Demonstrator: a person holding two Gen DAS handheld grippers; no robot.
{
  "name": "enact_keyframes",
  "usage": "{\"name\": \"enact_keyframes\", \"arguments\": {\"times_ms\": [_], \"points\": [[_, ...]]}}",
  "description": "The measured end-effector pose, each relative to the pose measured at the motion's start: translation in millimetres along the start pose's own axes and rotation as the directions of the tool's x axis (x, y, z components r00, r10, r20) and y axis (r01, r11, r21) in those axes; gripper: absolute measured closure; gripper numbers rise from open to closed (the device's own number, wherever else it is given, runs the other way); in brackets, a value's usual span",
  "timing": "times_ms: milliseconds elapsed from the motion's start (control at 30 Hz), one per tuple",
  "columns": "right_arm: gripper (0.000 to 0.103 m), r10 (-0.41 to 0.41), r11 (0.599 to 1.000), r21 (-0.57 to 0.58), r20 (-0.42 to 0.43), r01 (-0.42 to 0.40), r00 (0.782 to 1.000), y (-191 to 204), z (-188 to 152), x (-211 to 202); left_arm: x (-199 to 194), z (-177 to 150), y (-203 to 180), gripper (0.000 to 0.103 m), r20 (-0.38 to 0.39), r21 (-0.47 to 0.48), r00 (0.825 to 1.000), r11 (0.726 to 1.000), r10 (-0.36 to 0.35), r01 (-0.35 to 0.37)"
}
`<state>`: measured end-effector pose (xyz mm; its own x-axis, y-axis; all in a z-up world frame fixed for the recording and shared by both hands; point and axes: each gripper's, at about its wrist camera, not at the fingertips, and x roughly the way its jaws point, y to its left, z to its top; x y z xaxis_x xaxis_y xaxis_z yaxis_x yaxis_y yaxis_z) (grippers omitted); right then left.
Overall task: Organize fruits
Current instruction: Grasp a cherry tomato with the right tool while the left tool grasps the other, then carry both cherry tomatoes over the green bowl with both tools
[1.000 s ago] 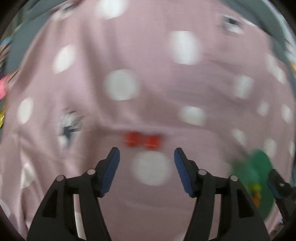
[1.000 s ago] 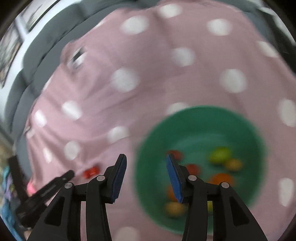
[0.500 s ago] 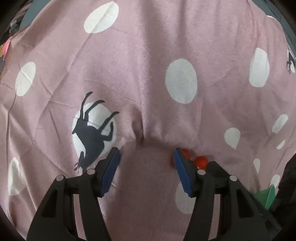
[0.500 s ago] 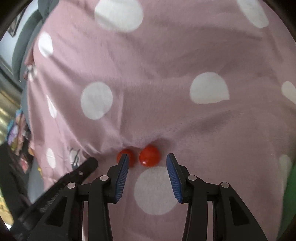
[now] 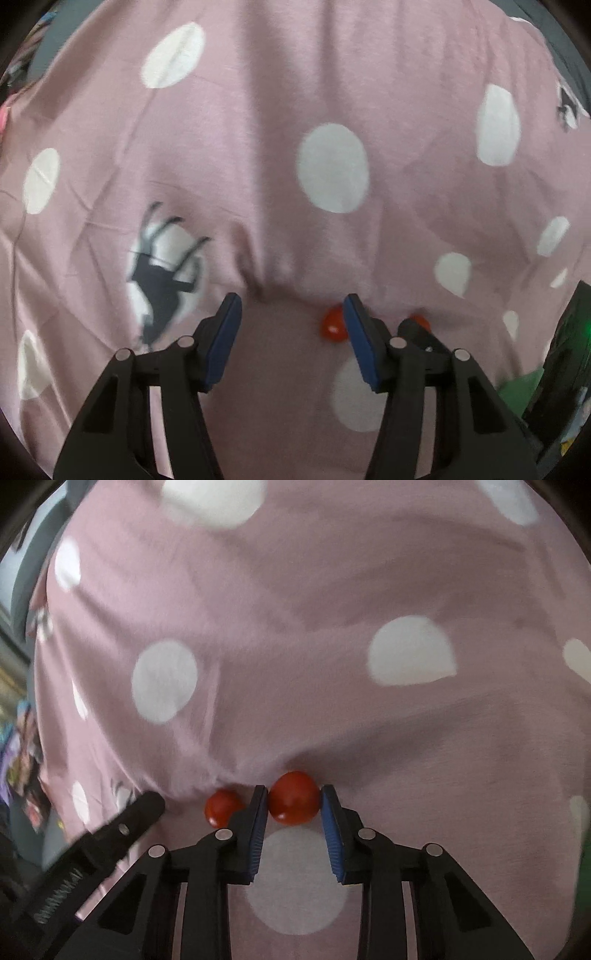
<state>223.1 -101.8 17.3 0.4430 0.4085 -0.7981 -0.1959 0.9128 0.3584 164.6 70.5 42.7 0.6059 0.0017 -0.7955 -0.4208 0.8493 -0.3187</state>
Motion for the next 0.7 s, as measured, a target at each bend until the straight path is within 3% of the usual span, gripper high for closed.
{"name": "enact_keyframes", "arguments": {"times_ms": [167,267,433,567,700], "points": [[0.072,-0.008,0.998,0.063,0.058,0.004,0.998,-27,7,-30,18,-5,-15,0.051,-0.043,0.022,0.997,0.998,-0.057,0.058],[0.072,-0.005,0.996,0.090,0.080,-0.002,0.997,-37,9,-44,34,-12,-22,0.059,-0.097,0.053,0.995,0.998,-0.016,0.022],[0.072,0.004,0.996,0.085,0.112,-0.014,0.994,-37,12,-55,40,-13,-21,0.062,-0.062,0.053,0.998,0.998,-0.010,0.013],[0.072,0.010,0.998,0.068,0.117,-0.018,0.993,-28,12,-55,42,-13,-21,0.076,-0.037,0.047,0.999,0.999,0.007,-0.005],[0.072,0.012,0.997,0.071,0.111,-0.020,0.994,-31,11,-58,40,-13,-21,0.076,-0.038,0.047,0.999,0.999,0.009,-0.007]]}}
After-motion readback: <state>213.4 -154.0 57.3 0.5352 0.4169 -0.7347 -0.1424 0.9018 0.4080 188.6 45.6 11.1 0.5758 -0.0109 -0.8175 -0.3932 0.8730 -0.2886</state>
